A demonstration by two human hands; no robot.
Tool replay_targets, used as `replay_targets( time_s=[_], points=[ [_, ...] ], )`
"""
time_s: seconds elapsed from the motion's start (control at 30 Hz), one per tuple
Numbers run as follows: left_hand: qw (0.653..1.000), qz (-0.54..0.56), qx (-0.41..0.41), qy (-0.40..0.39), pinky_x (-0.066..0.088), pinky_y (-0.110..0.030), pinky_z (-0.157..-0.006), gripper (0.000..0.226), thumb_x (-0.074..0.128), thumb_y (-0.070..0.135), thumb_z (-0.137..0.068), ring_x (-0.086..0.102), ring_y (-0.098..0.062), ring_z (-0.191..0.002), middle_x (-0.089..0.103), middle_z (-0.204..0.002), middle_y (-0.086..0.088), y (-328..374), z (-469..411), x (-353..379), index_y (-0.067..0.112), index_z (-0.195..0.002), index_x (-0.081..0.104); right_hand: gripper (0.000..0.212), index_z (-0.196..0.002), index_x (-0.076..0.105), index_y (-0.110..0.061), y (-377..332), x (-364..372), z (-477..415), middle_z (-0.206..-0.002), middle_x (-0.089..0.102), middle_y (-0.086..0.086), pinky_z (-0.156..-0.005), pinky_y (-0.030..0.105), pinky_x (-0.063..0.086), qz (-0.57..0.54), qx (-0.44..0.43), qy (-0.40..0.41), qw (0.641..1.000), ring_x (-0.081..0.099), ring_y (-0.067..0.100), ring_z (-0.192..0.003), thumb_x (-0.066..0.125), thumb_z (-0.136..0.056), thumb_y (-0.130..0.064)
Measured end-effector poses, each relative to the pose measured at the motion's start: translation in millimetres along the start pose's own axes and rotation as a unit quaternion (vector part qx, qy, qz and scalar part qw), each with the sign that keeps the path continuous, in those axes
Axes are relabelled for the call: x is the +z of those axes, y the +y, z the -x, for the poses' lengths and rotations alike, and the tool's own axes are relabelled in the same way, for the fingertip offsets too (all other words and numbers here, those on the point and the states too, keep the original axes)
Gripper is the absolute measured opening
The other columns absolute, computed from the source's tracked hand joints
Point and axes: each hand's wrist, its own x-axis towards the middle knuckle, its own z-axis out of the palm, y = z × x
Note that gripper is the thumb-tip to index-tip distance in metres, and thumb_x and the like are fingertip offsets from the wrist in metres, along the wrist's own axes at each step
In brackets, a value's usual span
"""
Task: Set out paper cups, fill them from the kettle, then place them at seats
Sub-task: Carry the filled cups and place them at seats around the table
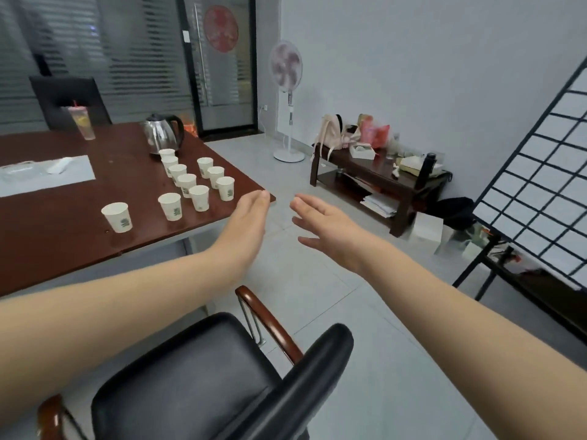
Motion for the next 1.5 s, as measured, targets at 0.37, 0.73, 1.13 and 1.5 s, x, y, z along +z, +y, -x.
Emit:
replay_targets(
  time_s=[0.37, 0.73, 1.13, 1.5],
  points=[
    [0.999, -0.014, -0.011, 0.043, 0.027, -0.04, -0.116, 0.049, 0.033, 0.038, -0.102, 0.03, -0.013, -0.139, 0.035, -0.15, 0.001, -7.7, -99.4, 60.1, 0.018, -0.147, 0.029, 0.058, -0.146, 0.033, -0.027, 8.0, -74.0, -110.6, -0.145, 0.042, -0.008, -0.107, 0.038, 0.041, -0.015, -0.003, -0.041, 0.999, 0.044, 0.013, -0.132, 0.053, -0.094, -0.043],
    [0.978, -0.006, -0.028, 0.205, 0.029, -0.04, -0.115, 0.05, 0.038, 0.042, -0.099, 0.035, -0.012, -0.136, 0.039, -0.148, 0.004, -35.2, -220.0, 113.4, 0.023, -0.145, 0.032, 0.057, -0.145, 0.034, -0.025, 35.2, -149.9, -260.2, -0.147, 0.039, -0.008, -0.103, 0.036, 0.044, -0.008, 0.018, -0.156, 0.988, 0.046, 0.014, -0.13, 0.053, -0.094, -0.042],
    [0.921, 0.024, -0.081, 0.381, 0.031, -0.044, -0.113, 0.052, 0.036, 0.044, -0.099, 0.038, -0.016, -0.135, 0.04, -0.148, 0.001, -61.5, -322.2, 127.7, 0.025, -0.147, 0.029, 0.053, -0.144, 0.033, -0.033, 36.5, -178.1, -407.1, -0.133, 0.043, -0.014, -0.107, 0.039, 0.041, 0.012, 0.01, -0.291, 0.957, 0.047, 0.015, -0.127, 0.051, -0.096, -0.041],
    [0.875, 0.032, -0.12, 0.468, 0.033, -0.042, -0.112, 0.052, 0.038, 0.04, -0.098, 0.043, -0.015, -0.127, 0.043, -0.123, 0.011, -127.9, -463.2, 67.8, 0.023, -0.147, 0.03, 0.053, -0.144, 0.035, -0.035, 43.9, -105.4, -590.6, -0.133, 0.044, -0.015, -0.105, 0.041, 0.041, 0.052, 0.0, -0.363, 0.93, 0.047, 0.011, -0.125, 0.052, -0.094, -0.044]
  ],
)
